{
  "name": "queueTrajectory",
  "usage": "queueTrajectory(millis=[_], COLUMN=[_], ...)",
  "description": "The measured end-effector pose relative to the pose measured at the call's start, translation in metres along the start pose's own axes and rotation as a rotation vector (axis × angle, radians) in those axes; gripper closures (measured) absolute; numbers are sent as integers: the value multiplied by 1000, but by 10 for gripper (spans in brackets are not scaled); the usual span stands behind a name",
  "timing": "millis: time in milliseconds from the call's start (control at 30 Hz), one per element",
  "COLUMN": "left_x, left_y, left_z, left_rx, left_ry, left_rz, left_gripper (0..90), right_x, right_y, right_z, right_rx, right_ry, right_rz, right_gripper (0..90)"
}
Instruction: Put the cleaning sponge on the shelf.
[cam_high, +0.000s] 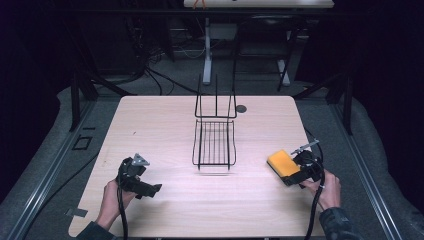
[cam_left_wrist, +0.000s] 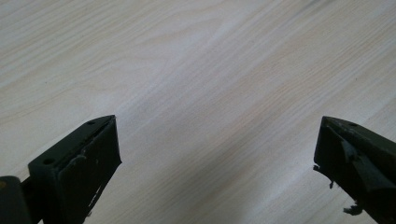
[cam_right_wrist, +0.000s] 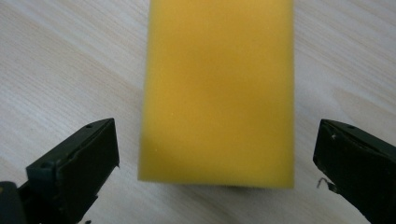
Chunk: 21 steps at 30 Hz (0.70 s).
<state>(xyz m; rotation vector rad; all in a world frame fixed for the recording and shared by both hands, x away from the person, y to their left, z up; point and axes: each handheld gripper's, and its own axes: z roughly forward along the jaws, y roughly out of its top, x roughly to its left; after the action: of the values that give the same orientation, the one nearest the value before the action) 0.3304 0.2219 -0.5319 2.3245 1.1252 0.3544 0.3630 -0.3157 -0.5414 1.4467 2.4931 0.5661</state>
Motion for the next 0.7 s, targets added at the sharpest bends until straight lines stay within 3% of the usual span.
queueTrajectory(millis=[133, 300, 433, 700], left_x=[0, 1, 1, 1], left_y=[0, -1, -1, -1], left_z=[0, 0, 0, 0], left_rx=[0, 0, 2, 3], left_ry=[0, -6, -6, -2], left_rz=[-3, -2, 0, 0], left_gripper=[2, 3, 3, 3], right_x=[1, 0, 0, 0], right_y=[4, 4, 3, 0], right_z=[6, 10, 11, 15], right_rx=[18, 27, 23, 42], right_ry=[-15, -19, -24, -13], right_rz=[-21, -11, -15, -2], right_gripper=[0, 25, 147, 214])
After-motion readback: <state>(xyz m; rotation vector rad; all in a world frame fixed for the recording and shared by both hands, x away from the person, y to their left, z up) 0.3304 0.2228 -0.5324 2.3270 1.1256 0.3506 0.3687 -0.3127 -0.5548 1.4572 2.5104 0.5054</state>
